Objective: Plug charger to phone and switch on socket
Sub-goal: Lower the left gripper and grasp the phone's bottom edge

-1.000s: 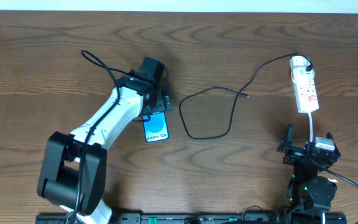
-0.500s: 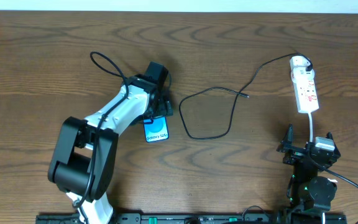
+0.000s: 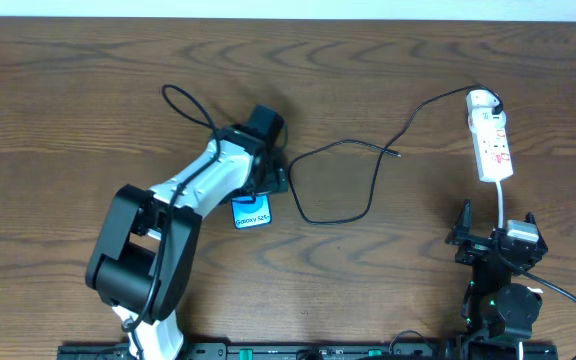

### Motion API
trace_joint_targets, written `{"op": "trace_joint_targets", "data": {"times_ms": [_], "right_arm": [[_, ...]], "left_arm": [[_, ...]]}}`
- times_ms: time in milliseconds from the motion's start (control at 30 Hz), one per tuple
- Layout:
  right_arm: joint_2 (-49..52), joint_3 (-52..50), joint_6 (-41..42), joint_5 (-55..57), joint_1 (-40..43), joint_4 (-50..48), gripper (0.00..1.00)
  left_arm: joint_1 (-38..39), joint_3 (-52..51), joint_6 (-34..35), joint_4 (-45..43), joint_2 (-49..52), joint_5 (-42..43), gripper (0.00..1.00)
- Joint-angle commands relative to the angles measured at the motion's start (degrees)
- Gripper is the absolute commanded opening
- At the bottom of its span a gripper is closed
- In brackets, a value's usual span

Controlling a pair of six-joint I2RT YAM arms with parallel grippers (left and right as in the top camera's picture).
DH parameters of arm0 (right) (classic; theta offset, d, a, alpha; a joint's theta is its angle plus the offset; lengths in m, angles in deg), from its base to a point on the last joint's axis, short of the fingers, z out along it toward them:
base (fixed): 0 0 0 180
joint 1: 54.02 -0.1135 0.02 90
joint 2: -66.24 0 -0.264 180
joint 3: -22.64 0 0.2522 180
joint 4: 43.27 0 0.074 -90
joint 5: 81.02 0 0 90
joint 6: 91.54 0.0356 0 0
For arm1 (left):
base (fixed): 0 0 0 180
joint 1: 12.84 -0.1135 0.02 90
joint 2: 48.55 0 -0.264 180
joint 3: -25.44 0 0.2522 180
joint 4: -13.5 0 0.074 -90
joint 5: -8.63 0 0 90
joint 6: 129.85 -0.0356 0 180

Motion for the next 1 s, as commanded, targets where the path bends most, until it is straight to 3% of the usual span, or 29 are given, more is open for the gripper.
{"op": "trace_joint_targets", "data": {"times_ms": [0,967], "right_arm": [[-0.35,-0.04,-0.83,0.07,0.42,0.17,0.99],[-0.35,-0.04,-0.83,0.07,0.42,0.17,0.99]], "left_arm": [[0.04,-0.79,-1.62,0.37,0.52,-1.14,0.98],[-0.07,-1.31,1.01,-0.31,2.08,-4.79,0.98]]}}
